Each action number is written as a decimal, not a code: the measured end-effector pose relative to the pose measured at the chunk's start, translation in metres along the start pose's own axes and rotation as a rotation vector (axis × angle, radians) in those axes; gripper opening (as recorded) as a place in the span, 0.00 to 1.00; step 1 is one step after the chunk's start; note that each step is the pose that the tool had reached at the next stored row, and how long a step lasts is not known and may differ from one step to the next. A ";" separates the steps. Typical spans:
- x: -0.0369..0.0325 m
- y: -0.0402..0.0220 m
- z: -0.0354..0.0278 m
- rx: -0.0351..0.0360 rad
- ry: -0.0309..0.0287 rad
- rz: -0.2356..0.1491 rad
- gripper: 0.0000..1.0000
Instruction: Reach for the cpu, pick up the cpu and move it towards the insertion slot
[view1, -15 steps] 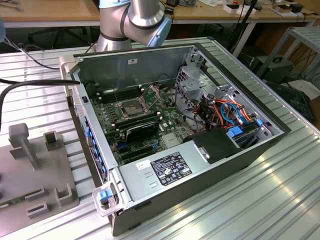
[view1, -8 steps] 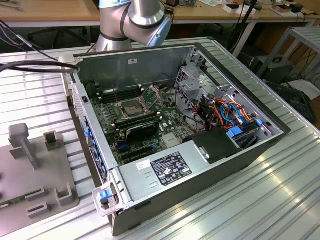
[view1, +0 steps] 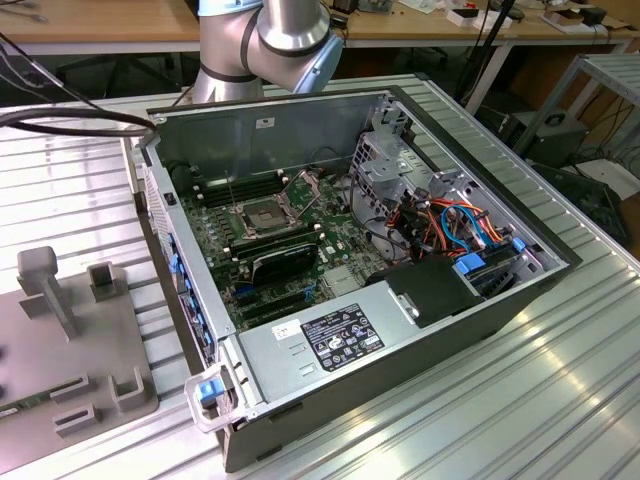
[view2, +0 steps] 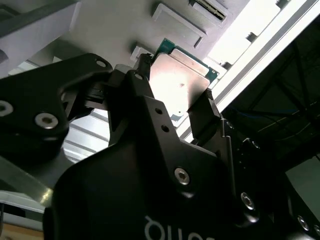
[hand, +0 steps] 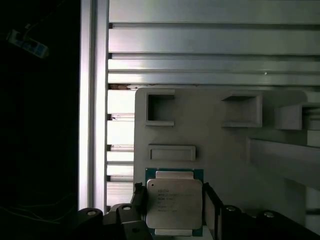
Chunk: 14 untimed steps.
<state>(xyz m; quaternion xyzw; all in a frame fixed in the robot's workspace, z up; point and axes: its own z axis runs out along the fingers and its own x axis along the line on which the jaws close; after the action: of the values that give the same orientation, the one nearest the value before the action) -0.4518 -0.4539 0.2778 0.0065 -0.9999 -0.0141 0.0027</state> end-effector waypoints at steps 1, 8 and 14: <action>0.0000 0.0001 -0.0028 0.0001 0.0000 0.000 0.55; 0.0000 0.0010 -0.0325 0.0014 -0.0001 0.000 0.55; 0.0002 0.0019 -0.0583 0.0046 -0.0001 0.000 0.55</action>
<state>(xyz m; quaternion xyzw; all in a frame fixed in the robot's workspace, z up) -0.4517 -0.4537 0.3361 0.0065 -0.9999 -0.0118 0.0026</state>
